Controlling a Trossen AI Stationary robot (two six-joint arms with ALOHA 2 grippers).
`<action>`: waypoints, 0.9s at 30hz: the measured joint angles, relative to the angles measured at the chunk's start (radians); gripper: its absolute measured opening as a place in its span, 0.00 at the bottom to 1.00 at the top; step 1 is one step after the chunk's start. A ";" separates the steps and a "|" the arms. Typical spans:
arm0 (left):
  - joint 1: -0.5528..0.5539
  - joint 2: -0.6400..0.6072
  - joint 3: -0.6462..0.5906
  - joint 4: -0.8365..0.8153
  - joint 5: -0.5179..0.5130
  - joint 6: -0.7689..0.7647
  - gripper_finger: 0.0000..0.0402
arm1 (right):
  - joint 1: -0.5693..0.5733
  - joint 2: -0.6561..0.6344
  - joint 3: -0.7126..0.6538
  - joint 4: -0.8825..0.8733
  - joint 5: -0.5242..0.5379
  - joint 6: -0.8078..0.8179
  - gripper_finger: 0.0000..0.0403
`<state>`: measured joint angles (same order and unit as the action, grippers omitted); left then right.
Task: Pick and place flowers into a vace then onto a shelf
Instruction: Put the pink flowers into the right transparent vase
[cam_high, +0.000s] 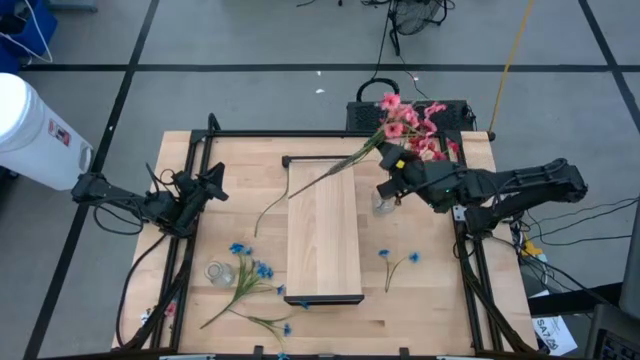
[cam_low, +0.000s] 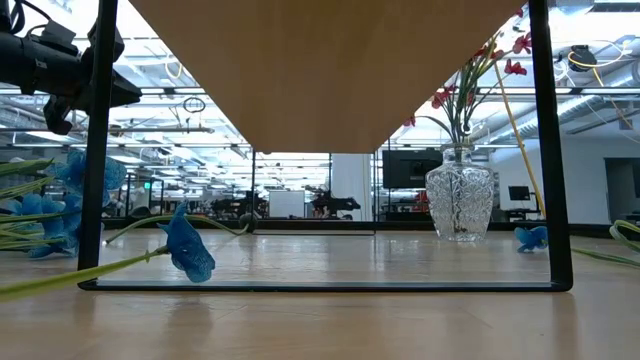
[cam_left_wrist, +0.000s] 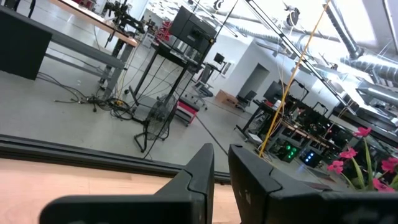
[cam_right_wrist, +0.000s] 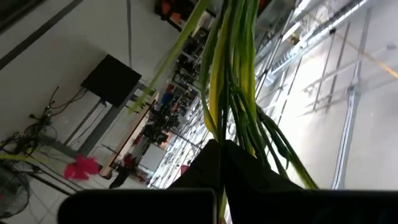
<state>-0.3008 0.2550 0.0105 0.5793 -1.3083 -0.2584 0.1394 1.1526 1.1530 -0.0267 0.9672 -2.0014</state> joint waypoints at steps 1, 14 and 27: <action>0.000 0.000 0.000 0.000 0.000 0.000 0.13 | 0.009 0.008 0.000 -0.001 0.000 0.000 0.00; 0.000 0.000 0.000 0.000 0.000 0.000 0.13 | 0.098 0.047 0.000 -0.132 -0.009 -0.137 0.00; 0.000 0.000 0.000 0.000 0.000 0.000 0.13 | 0.209 0.045 -0.048 -0.110 0.181 -0.609 0.00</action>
<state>-0.3008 0.2550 0.0109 0.5793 -1.3083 -0.2584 0.3483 1.1977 1.1055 -0.1368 1.1483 -2.6107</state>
